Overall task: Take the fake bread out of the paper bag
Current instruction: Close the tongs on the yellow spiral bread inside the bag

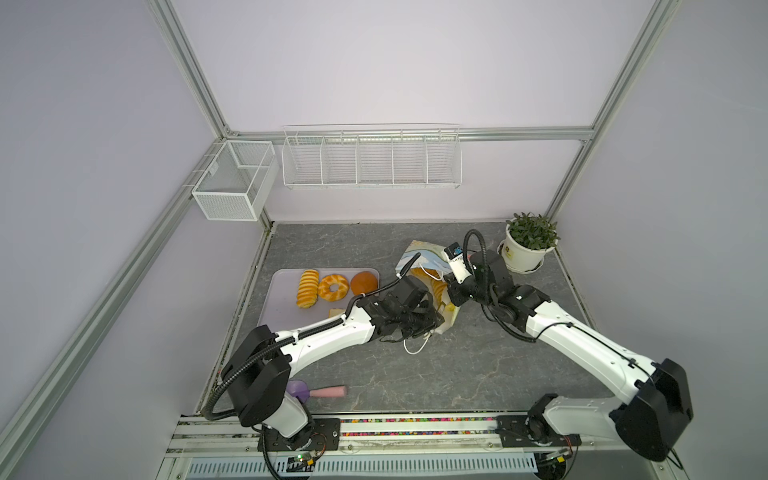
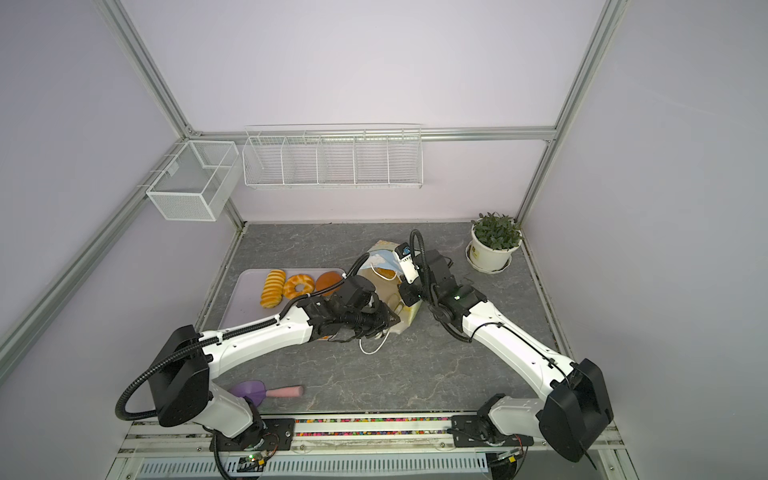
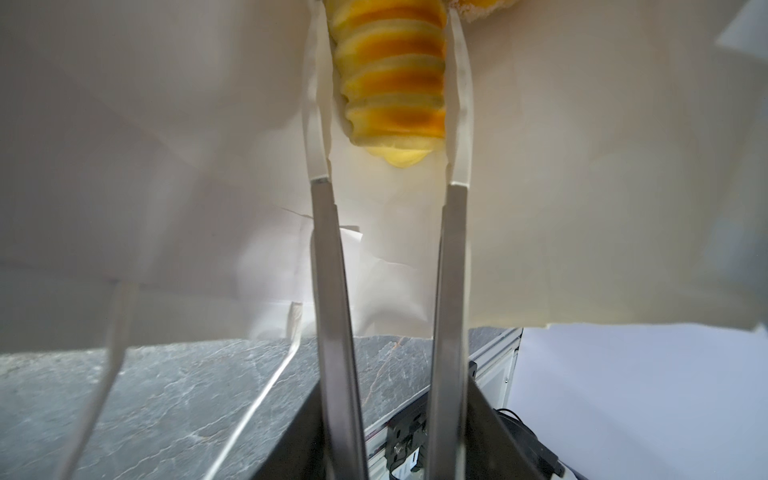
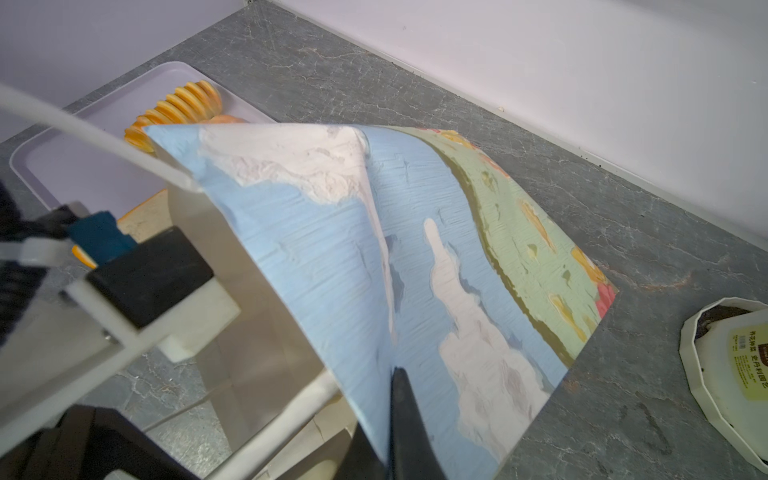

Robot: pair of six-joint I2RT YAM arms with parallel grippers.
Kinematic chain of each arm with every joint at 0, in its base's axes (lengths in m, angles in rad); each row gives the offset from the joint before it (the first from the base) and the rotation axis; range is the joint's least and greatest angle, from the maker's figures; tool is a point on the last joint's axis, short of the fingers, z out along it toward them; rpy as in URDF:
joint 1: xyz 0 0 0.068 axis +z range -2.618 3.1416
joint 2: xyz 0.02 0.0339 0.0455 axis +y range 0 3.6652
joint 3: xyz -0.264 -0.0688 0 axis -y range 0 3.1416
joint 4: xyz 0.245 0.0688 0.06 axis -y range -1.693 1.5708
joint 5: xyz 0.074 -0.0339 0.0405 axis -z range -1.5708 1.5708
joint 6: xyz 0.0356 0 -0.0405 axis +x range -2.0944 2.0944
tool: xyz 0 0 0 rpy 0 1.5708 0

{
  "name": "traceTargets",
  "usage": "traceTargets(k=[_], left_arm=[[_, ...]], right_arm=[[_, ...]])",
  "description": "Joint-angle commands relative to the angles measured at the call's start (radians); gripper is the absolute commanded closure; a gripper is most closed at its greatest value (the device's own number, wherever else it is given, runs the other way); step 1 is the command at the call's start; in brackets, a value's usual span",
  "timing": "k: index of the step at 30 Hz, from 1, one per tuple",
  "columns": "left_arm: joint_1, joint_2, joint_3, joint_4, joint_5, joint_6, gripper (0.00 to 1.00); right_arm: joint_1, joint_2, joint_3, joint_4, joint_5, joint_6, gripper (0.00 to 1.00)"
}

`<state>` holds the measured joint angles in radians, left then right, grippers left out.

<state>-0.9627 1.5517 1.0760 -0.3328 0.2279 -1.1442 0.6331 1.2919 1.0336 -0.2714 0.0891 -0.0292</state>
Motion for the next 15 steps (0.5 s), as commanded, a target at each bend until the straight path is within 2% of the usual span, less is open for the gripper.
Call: traceTargets(k=[1, 15], left_arm=[[-0.004, -0.026, -0.013, 0.021, -0.028, -0.022, 0.57], [0.001, 0.034, -0.003, 0.168, 0.096, -0.041, 0.56]], right_arm=[[0.006, 0.008, 0.000, 0.021, -0.003, 0.014, 0.93], [0.014, 0.017, 0.008, 0.015, -0.010, 0.017, 0.93]])
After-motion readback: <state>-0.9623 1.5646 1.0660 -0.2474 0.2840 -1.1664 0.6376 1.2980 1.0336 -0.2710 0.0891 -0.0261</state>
